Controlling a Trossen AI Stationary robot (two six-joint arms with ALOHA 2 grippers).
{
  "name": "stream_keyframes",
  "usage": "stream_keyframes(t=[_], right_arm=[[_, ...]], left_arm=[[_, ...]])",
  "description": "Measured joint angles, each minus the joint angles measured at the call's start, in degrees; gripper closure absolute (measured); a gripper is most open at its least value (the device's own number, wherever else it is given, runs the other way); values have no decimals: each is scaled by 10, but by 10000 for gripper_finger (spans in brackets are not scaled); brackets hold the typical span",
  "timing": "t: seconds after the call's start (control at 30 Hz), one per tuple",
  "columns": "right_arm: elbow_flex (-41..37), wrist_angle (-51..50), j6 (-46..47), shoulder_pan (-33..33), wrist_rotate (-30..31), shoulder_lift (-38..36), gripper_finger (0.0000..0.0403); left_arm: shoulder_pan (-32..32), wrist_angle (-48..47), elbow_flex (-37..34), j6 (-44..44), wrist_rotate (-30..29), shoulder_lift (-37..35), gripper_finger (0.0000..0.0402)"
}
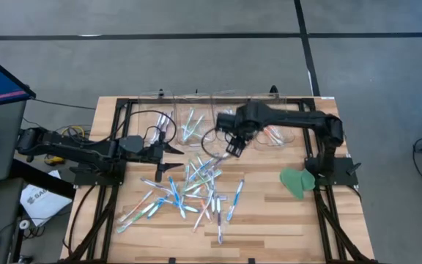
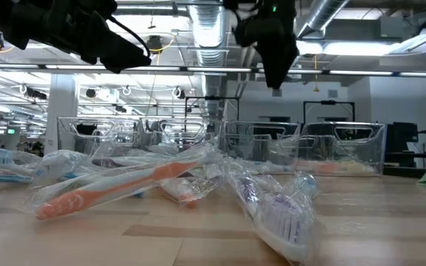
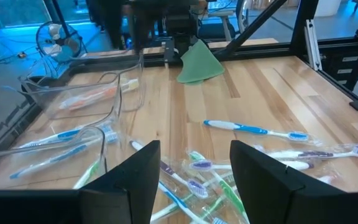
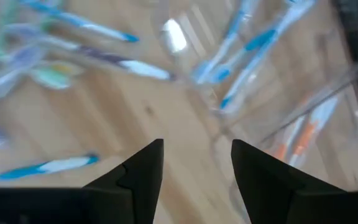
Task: Pick & Place Toothbrushes
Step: Put the purple toothbrush into the left transparent bin
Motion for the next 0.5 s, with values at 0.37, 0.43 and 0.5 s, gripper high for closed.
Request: stream_keyframes(t=[0.37, 0.43, 0.5], right_arm=[[0, -92, 149, 188, 92, -13, 219], [0, -94, 198, 222, 126, -13, 221], [0, -93, 226, 256, 153, -14, 224]], left_arm=[[-38, -5, 0, -10, 0, 0, 215], [-43, -5, 0, -10, 0, 0, 215], [-44, -5, 0, -10, -1, 0, 215]])
